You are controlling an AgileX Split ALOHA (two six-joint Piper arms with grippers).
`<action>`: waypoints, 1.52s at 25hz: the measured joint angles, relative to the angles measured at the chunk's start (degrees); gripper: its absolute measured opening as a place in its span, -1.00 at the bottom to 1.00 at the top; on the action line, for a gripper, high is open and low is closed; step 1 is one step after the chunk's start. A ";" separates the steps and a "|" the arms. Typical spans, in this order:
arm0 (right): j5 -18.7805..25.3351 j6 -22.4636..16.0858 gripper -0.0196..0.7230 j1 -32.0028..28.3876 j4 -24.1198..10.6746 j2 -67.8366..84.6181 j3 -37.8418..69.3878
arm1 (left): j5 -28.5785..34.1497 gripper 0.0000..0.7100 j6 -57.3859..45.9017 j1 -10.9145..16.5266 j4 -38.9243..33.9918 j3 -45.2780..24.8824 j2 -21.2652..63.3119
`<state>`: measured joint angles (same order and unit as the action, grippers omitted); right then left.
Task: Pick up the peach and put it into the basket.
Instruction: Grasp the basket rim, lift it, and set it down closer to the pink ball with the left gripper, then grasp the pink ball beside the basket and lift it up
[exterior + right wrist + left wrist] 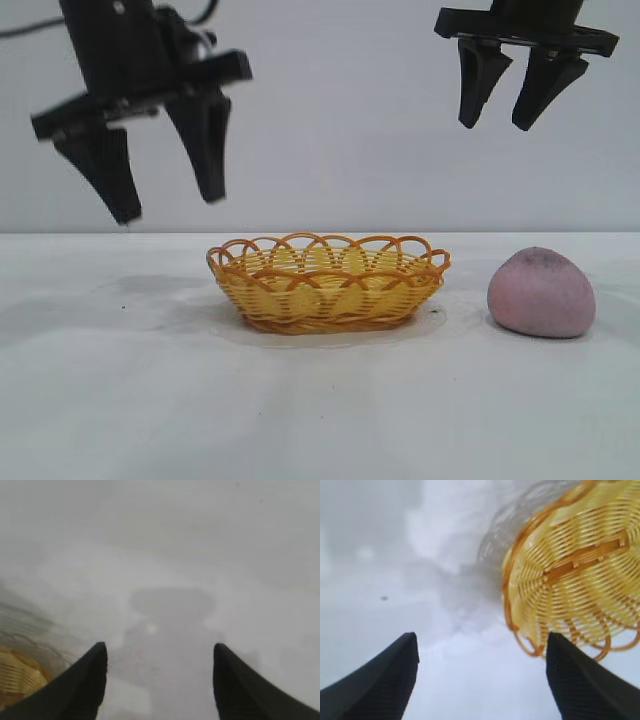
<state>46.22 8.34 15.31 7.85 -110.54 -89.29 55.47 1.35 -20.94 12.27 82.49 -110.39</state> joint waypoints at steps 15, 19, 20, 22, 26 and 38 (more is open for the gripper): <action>2.06 0.00 0.20 0.00 0.00 0.00 0.00 | 4.12 0.42 0.44 13.72 -9.70 0.00 1.30; 2.06 0.00 0.20 0.00 0.00 0.00 0.00 | 7.11 0.42 0.69 20.58 -8.75 0.00 1.30; 2.06 0.00 0.20 0.00 0.00 0.00 0.00 | 7.82 0.42 0.69 21.93 -8.75 0.00 1.30; 2.06 0.00 0.20 0.00 0.00 0.00 0.00 | 9.22 0.42 0.79 23.75 -9.08 0.00 1.30; 2.06 0.00 0.20 0.00 0.00 0.00 0.00 | 11.76 0.42 0.81 24.82 -9.45 -0.61 1.80; 2.48 0.00 0.20 0.00 0.00 0.00 0.00 | 12.77 0.42 0.90 24.91 -11.67 -17.83 23.89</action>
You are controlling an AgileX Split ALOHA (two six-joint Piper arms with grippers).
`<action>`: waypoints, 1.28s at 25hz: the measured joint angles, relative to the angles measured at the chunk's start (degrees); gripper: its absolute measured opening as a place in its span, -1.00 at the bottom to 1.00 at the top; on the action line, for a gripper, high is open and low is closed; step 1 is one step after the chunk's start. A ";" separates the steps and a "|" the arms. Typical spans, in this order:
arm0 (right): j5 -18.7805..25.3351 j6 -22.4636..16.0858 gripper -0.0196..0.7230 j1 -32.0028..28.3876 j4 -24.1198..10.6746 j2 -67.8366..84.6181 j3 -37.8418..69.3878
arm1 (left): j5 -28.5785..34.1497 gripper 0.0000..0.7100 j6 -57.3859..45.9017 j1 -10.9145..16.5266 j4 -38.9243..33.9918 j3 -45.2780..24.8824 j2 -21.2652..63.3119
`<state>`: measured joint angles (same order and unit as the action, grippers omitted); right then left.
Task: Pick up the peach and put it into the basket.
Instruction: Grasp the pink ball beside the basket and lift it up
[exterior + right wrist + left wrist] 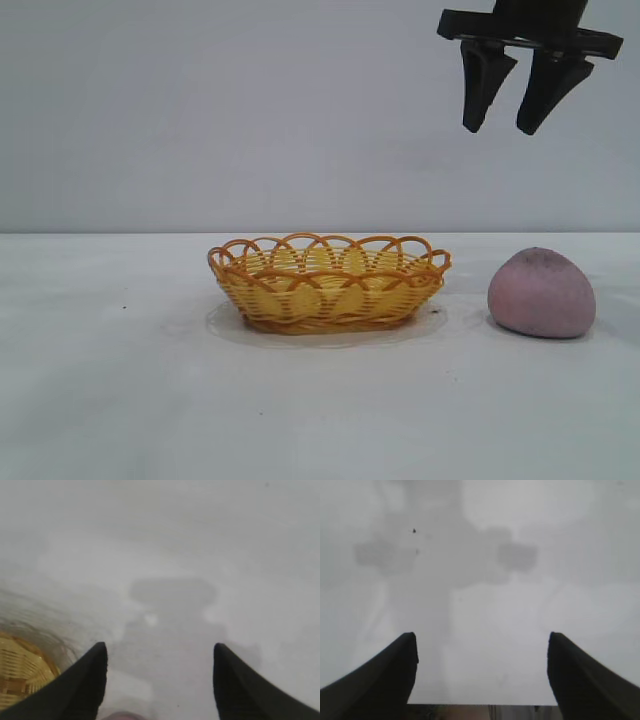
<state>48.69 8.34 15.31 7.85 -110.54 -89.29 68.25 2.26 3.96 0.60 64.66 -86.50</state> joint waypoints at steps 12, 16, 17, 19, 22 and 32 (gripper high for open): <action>0.49 0.00 0.20 0.00 0.00 0.00 0.00 | 3.05 0.42 -0.67 0.00 -0.09 -7.03 35.29; 0.83 0.00 0.20 0.00 0.00 0.00 0.00 | 3.30 0.42 -2.49 0.00 0.02 -9.14 45.29; 0.92 0.00 0.20 0.00 -0.21 0.00 0.00 | 3.38 0.42 -2.55 0.00 0.02 -10.36 47.65; 1.04 0.00 0.20 0.00 -0.30 0.00 0.00 | 3.65 0.42 -2.60 0.00 0.02 -13.16 53.47; 1.15 0.00 0.20 0.00 -0.44 0.00 0.00 | 4.00 0.42 -2.74 0.00 0.02 -18.42 61.34; 1.61 0.00 0.20 0.00 -1.38 0.00 0.00 | 4.90 0.42 -1.02 0.00 -0.19 -29.52 84.13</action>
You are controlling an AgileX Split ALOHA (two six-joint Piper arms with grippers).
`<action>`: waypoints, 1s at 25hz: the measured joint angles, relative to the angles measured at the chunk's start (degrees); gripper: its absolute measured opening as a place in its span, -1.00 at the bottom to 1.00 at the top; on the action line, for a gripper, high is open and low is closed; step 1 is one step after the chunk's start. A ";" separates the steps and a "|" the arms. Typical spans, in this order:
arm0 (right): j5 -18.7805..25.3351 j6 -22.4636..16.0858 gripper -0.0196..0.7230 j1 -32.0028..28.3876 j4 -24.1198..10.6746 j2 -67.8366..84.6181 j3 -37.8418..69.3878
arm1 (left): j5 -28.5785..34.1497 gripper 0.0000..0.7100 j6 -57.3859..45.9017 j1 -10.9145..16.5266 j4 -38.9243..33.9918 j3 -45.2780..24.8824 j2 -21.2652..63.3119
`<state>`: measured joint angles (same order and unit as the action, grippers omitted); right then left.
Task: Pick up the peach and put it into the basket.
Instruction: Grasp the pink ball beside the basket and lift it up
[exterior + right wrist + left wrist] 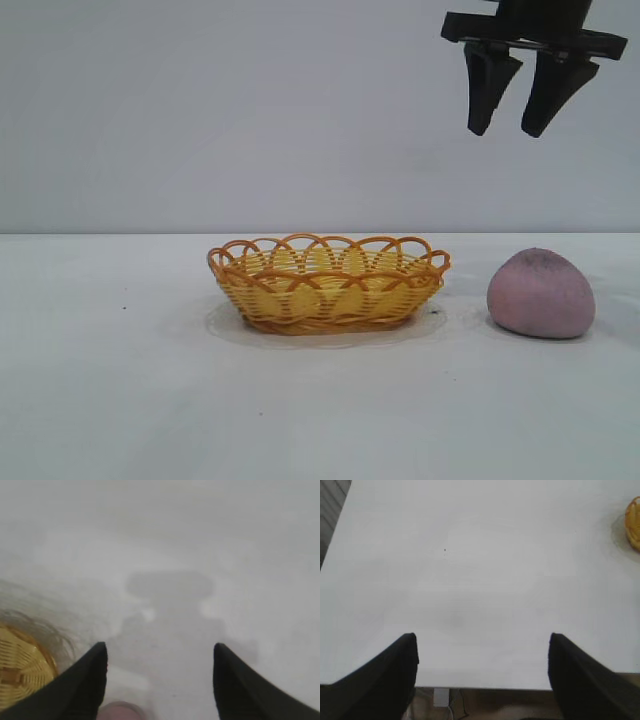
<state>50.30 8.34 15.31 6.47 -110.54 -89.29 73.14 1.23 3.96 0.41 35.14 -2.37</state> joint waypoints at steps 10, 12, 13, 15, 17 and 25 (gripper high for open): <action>3.11 0.00 0.20 0.00 -3.78 1.30 0.00 | -5.22 0.42 0.13 0.00 -3.04 -5.47 3.50; 3.89 0.00 0.20 0.00 -4.29 2.36 0.00 | -7.35 0.42 0.13 0.00 -3.03 -6.64 3.50; 4.52 0.00 0.20 0.00 -4.44 2.93 0.00 | -7.78 0.42 0.23 0.00 -2.92 -7.07 3.50; 5.80 0.00 0.20 0.00 -4.70 3.90 0.00 | -8.21 0.42 0.23 0.00 -2.92 -7.22 3.50; 7.07 0.00 0.20 0.00 -4.96 4.96 0.00 | -8.54 0.42 0.23 0.00 -2.92 -7.31 3.50; 18.64 0.00 0.20 0.00 -6.01 5.98 -0.31 | -8.90 0.42 0.23 0.00 -2.92 -7.44 3.50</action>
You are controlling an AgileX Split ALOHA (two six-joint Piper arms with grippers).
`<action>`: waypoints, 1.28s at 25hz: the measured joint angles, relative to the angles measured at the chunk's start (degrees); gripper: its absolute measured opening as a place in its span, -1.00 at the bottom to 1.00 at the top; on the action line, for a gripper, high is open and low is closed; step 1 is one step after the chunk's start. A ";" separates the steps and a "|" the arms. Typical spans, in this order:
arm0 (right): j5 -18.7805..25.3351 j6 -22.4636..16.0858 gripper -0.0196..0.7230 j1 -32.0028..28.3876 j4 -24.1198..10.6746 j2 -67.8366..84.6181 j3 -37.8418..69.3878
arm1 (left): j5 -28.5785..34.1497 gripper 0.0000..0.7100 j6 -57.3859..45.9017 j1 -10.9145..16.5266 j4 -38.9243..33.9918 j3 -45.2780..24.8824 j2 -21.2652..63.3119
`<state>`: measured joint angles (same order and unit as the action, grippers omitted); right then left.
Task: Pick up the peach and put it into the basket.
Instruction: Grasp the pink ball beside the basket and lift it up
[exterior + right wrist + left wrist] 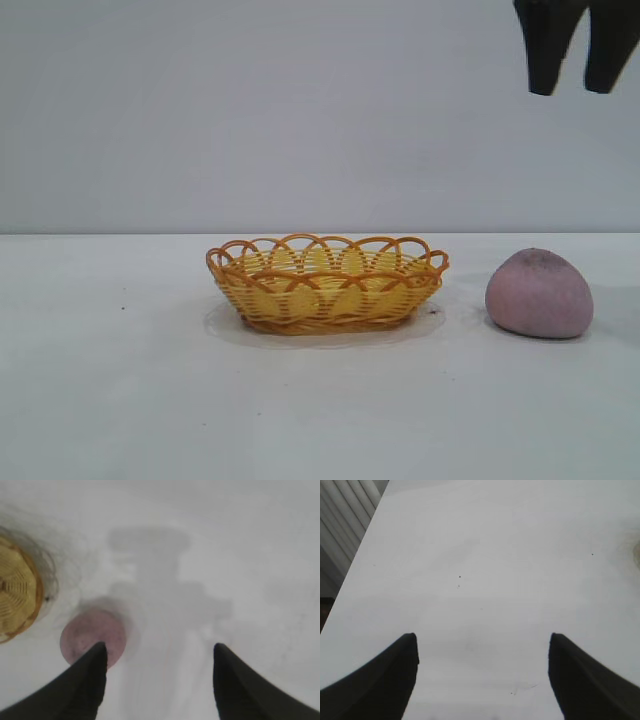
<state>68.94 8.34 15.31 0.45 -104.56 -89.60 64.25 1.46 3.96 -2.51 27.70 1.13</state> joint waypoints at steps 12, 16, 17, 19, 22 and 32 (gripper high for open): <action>1.54 0.00 0.07 0.00 6.02 -2.45 1.32 | 0.00 0.42 0.00 0.00 0.00 0.00 0.00; 0.59 0.00 0.07 0.00 6.49 -3.62 6.88 | 0.00 0.42 0.00 0.00 0.00 0.00 0.00; -0.55 0.00 0.07 0.00 6.75 -3.62 8.31 | 0.00 0.42 0.00 0.00 0.00 0.00 0.00; -2.66 0.00 0.07 0.00 7.48 -3.76 10.27 | 0.00 0.42 0.00 0.00 0.00 0.00 0.00; -4.96 0.00 0.07 0.00 8.98 -5.22 10.70 | 0.00 0.42 0.00 0.00 0.00 0.00 0.00; -8.53 0.00 -0.14 5.42 7.54 -11.04 10.70 | 0.00 0.42 0.00 0.00 0.00 0.00 0.00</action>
<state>60.41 8.34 20.74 7.99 -115.61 -78.90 64.25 1.46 3.96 -2.51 27.70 1.13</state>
